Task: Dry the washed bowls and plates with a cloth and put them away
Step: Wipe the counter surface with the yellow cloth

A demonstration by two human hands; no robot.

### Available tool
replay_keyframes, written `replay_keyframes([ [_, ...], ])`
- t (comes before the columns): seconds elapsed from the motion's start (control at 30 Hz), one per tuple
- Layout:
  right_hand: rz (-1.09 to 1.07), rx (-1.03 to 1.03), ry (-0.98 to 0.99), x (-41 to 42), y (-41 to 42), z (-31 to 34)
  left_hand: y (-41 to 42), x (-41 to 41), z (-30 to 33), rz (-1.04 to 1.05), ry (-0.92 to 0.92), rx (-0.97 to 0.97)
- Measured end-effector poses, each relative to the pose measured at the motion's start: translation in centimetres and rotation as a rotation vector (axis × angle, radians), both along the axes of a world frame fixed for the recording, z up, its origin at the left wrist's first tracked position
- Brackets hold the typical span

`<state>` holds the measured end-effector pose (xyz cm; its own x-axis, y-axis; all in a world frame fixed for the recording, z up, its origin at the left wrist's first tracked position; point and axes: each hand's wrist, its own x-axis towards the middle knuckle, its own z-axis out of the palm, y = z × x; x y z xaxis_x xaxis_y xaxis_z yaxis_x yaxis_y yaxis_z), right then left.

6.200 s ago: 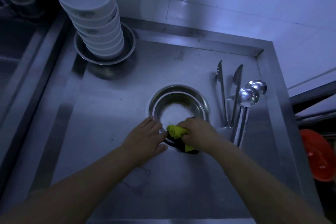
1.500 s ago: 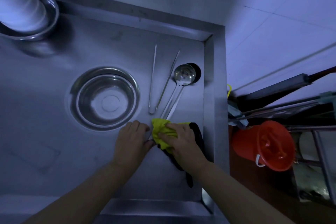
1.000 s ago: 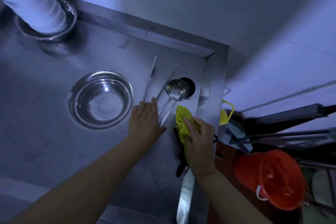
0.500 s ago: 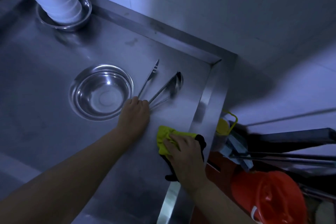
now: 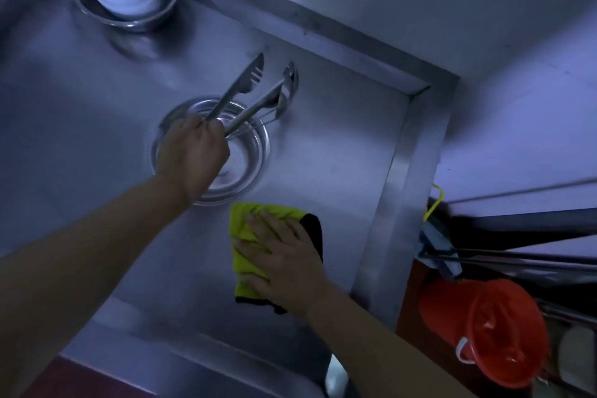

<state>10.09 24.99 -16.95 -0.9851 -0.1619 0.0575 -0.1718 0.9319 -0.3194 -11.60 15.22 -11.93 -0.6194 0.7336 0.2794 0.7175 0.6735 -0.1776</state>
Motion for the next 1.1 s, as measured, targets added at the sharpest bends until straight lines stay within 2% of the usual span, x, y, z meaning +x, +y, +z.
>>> replay_keyframes([
  [0.17,-0.238,0.063,0.005,-5.1,4.3,-0.4,-0.7,-1.5,-1.0,0.065,-0.121,0.047],
  [0.27,-0.386,0.105,-0.032,-7.6,8.5,-0.4,-0.5,-2.6,-0.9,0.047,-0.124,0.067],
  [0.53,-0.532,0.256,-0.209,-12.9,15.8,-0.7,-0.5,-4.0,-0.3,-0.005,-0.106,-0.038],
  [0.67,-0.657,0.237,-0.234,-10.7,12.6,-0.4,-0.6,-3.8,-0.2,0.027,-0.152,-0.041],
  [0.8,-0.692,0.209,-0.244,-5.9,4.0,0.3,-1.3,-4.1,0.7,0.007,-0.200,-0.008],
  [0.97,-0.451,0.155,-0.215,-4.4,-7.6,0.0,-2.4,-4.7,2.2,-0.041,-0.199,-0.017],
  [1.1,-0.392,0.143,-0.186,-7.0,-6.3,-0.1,-2.8,-6.0,2.4,-0.032,-0.184,-0.009],
])
